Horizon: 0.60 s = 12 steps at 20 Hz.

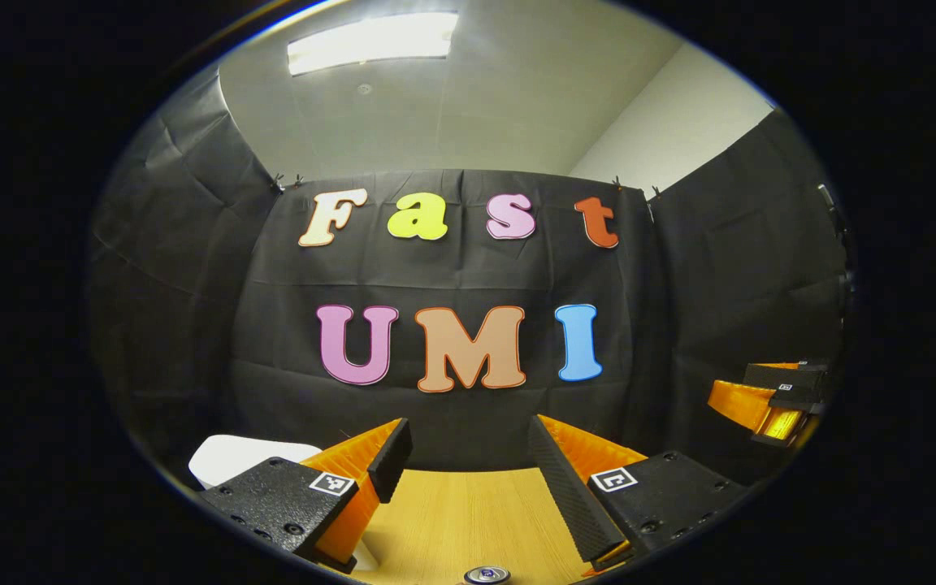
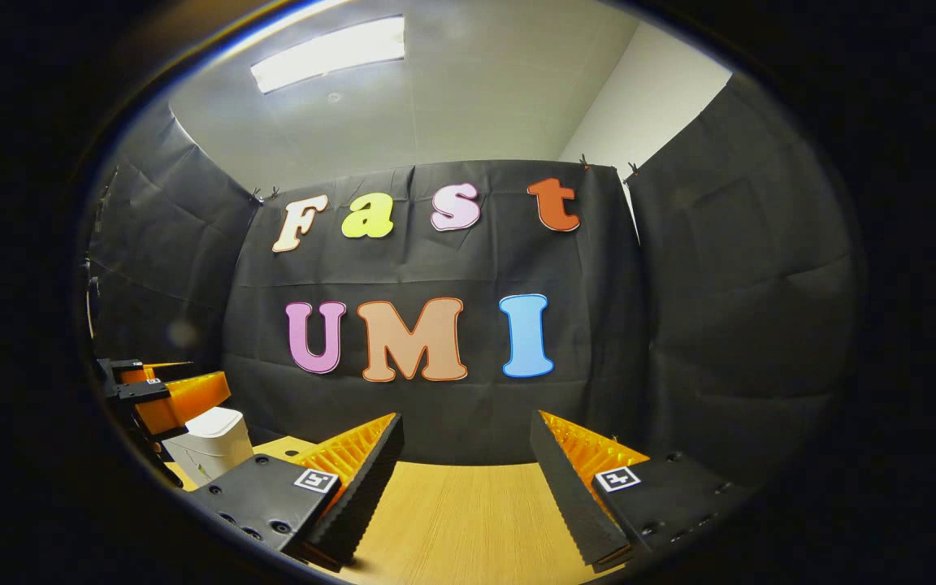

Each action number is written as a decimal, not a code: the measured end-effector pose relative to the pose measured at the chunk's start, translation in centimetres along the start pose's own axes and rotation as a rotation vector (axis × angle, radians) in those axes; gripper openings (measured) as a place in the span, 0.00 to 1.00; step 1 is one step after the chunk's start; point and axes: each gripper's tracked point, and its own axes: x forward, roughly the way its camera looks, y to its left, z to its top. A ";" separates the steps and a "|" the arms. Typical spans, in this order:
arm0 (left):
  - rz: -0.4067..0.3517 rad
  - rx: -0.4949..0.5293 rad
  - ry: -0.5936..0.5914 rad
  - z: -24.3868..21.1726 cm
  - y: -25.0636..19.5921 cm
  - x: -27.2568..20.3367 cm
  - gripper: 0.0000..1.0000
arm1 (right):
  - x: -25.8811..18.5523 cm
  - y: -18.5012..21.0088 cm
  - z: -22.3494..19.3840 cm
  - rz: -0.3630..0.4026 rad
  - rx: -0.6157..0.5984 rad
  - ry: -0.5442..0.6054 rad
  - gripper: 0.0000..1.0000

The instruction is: Press the lid of the desktop garbage bin to open it, pick up the crumpled paper on the desktop and throw it into the bin, then pick up the pop can on the desktop and drop it into the bin, and finally close the garbage bin lid.

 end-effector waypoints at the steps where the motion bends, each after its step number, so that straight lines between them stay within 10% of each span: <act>1: -0.002 0.000 0.004 0.0 0.0 0.1 0.89 | 0.0 -0.1 -0.1 -0.002 0.002 0.003 0.98; 12: -0.002 -0.001 0.031 -0.9 -0.4 -0.6 0.94 | -0.5 -0.7 -0.8 -0.007 0.003 0.025 0.98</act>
